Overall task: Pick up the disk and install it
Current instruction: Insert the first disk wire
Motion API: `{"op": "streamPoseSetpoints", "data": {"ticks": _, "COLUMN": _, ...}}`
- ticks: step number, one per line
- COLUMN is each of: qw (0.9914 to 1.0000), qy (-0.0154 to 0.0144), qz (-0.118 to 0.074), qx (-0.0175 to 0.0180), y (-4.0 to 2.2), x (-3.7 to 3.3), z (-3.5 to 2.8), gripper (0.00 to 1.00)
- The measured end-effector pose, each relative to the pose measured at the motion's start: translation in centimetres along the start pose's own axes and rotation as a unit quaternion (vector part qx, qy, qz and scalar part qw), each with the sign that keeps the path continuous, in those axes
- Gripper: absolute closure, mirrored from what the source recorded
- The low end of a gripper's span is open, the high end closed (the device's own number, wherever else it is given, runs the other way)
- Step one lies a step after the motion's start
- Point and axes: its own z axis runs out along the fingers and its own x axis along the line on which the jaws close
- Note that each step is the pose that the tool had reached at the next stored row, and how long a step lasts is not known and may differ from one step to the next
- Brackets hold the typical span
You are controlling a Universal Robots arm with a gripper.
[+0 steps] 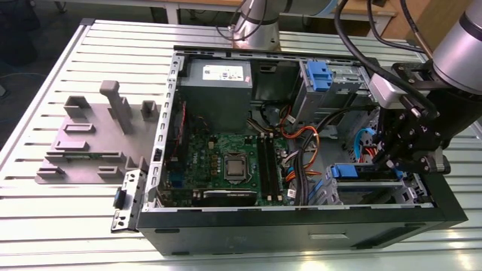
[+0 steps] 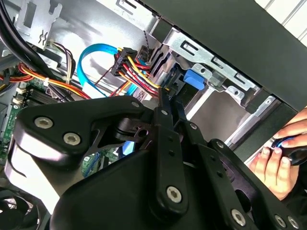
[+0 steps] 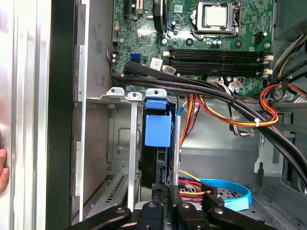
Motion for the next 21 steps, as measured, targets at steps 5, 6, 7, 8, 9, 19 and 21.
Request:
{"op": "streamPoseSetpoints", "data": {"ticks": 5, "qw": 1.0, "qy": -0.0002, "qz": 0.0, "qx": 0.0, "y": 0.0, "x": 0.0, "z": 0.01, "gripper": 0.83}}
{"op": "streamPoseSetpoints", "data": {"ticks": 6, "qw": 1.0, "qy": -0.0002, "qz": 0.0, "qx": 0.0, "y": 0.0, "x": 0.0, "z": 0.01, "gripper": 0.83}}
{"op": "streamPoseSetpoints", "data": {"ticks": 7, "qw": 1.0, "qy": -0.0002, "qz": 0.0, "qx": 0.0, "y": 0.0, "x": 0.0, "z": 0.02, "gripper": 0.83}}
{"op": "streamPoseSetpoints", "data": {"ticks": 8, "qw": 1.0, "qy": -0.0004, "qz": 0.0, "qx": 0.0, "y": 0.0, "x": 0.0, "z": 0.03, "gripper": 0.82}}
{"op": "streamPoseSetpoints", "data": {"ticks": 9, "qw": 1.0, "qy": -0.0004, "qz": 0.0, "qx": 0.0, "y": 0.0, "x": 0.0, "z": 0.03, "gripper": 0.82}}
{"op": "streamPoseSetpoints", "data": {"ticks": 19, "qw": 1.0, "qy": -0.001, "qz": 0.0, "qx": -0.0001, "y": 0.0, "x": 0.01, "z": -0.13, "gripper": 0.69}}
{"op": "streamPoseSetpoints", "data": {"ticks": 21, "qw": 1.0, "qy": -0.0009, "qz": 0.0, "qx": -0.0001, "y": 0.0, "x": 0.01, "z": -0.22, "gripper": 0.69}}
